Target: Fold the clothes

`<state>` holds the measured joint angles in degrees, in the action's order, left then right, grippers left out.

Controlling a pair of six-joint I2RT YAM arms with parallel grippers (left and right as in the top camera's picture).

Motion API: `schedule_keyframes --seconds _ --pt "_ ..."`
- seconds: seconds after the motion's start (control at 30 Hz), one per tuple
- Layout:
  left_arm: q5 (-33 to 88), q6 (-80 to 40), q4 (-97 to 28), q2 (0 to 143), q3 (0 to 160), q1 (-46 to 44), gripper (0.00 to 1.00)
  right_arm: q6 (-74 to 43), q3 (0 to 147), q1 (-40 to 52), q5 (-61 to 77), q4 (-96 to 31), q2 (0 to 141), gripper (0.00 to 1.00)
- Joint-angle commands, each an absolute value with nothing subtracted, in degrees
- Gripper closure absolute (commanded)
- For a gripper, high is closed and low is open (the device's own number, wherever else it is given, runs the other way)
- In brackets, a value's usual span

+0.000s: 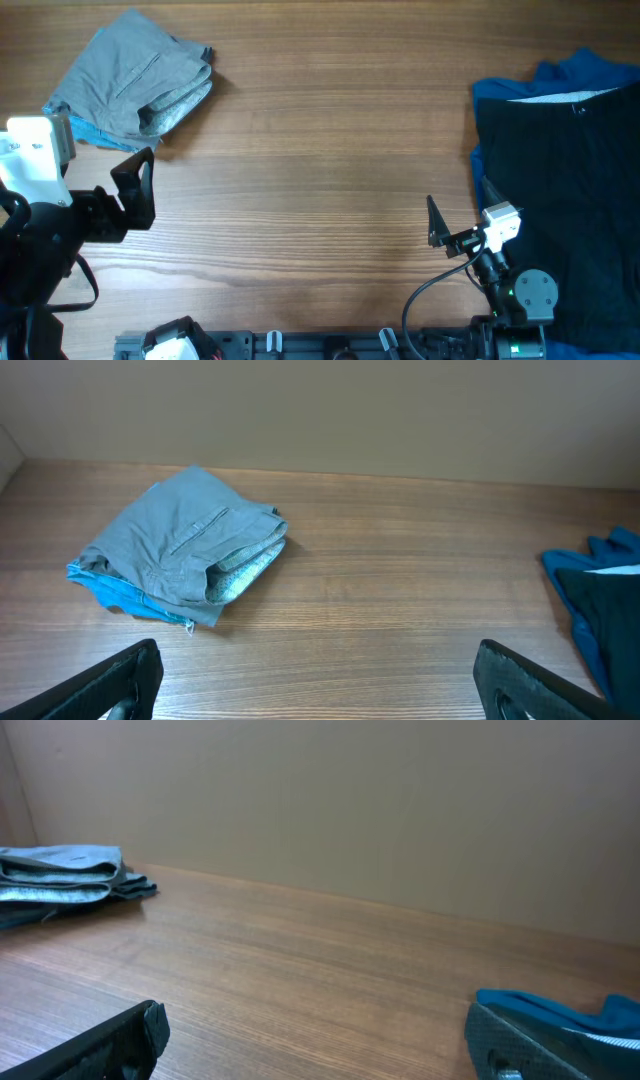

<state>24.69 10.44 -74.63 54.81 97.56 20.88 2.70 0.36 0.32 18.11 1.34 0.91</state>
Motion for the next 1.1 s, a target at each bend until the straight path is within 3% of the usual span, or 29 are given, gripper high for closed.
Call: schedule_keyframes --seconds 0.0,0.5,0.6,0.73,0.9,1.07 --pt "24.53 11.18 -74.46 54.74 97.47 20.67 0.0 2.92 0.3 0.01 17.58 1.48 0.64 0.0" --pt "22.87 11.16 -74.7 54.11 97.45 18.06 0.0 2.9 0.3 0.01 17.58 1.48 0.64 0.0" --pt "22.0 10.61 -67.7 52.71 95.02 14.74 0.0 2.92 0.3 0.01 17.58 1.48 0.64 0.0" --pt "21.06 1.83 -53.87 44.38 80.4 13.87 0.0 2.92 0.3 0.01 17.58 1.48 0.64 0.0" --pt "19.4 -6.15 -34.3 26.48 50.65 13.58 0.0 2.9 0.3 0.01 17.58 1.48 0.64 0.0" --pt "19.38 -6.46 -29.39 11.29 34.54 13.5 0.0 2.9 0.3 0.01 17.58 1.48 0.64 0.0"
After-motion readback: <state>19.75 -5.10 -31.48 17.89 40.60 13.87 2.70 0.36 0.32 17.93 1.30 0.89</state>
